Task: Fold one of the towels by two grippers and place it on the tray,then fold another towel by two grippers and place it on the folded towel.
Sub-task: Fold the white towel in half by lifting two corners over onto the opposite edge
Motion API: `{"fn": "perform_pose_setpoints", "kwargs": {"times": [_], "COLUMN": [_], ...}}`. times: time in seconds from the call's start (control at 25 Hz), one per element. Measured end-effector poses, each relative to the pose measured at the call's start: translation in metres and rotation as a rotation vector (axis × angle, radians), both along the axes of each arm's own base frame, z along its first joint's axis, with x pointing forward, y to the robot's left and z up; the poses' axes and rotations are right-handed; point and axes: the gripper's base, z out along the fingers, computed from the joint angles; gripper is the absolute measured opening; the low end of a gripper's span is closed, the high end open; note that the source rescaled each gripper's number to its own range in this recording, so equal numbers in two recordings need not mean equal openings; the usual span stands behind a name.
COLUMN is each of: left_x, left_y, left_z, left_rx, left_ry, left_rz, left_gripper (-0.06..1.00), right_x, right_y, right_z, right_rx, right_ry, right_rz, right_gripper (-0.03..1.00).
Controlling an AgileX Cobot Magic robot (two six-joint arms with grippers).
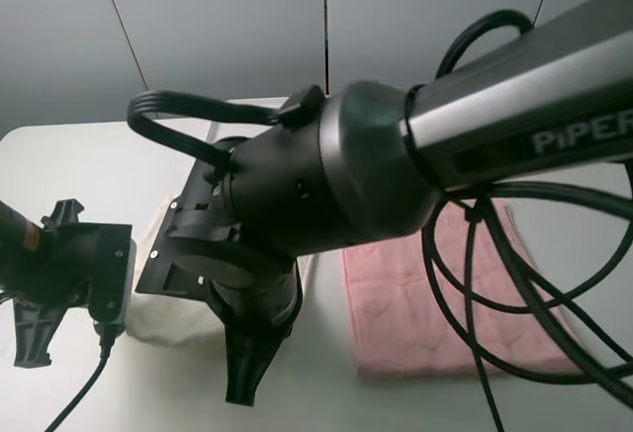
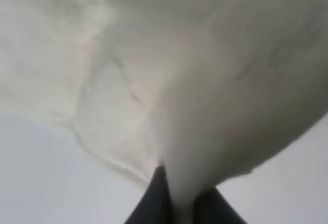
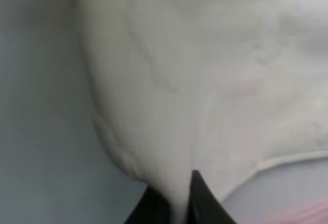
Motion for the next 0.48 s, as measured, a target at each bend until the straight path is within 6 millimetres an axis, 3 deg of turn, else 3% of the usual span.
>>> {"fn": "perform_pose_setpoints", "kwargs": {"times": [0.12,0.48], "left_x": [0.002,0.014], "left_y": [-0.001,-0.01], "left_z": [0.011,0.027], "left_rx": [-0.067,-0.291], "left_ry": [-0.072,-0.236], "left_rz": [0.089,0.297], "left_gripper": [0.01,0.01], "right_x": [0.01,0.031], "right_y": [-0.005,-0.017], "right_z": [0.014,0.021], "right_rx": [0.04,0.082], "right_ry": [-0.038,-0.067], "right_rz": [-0.086,-0.264], "right_gripper": [0.0,0.0]}}
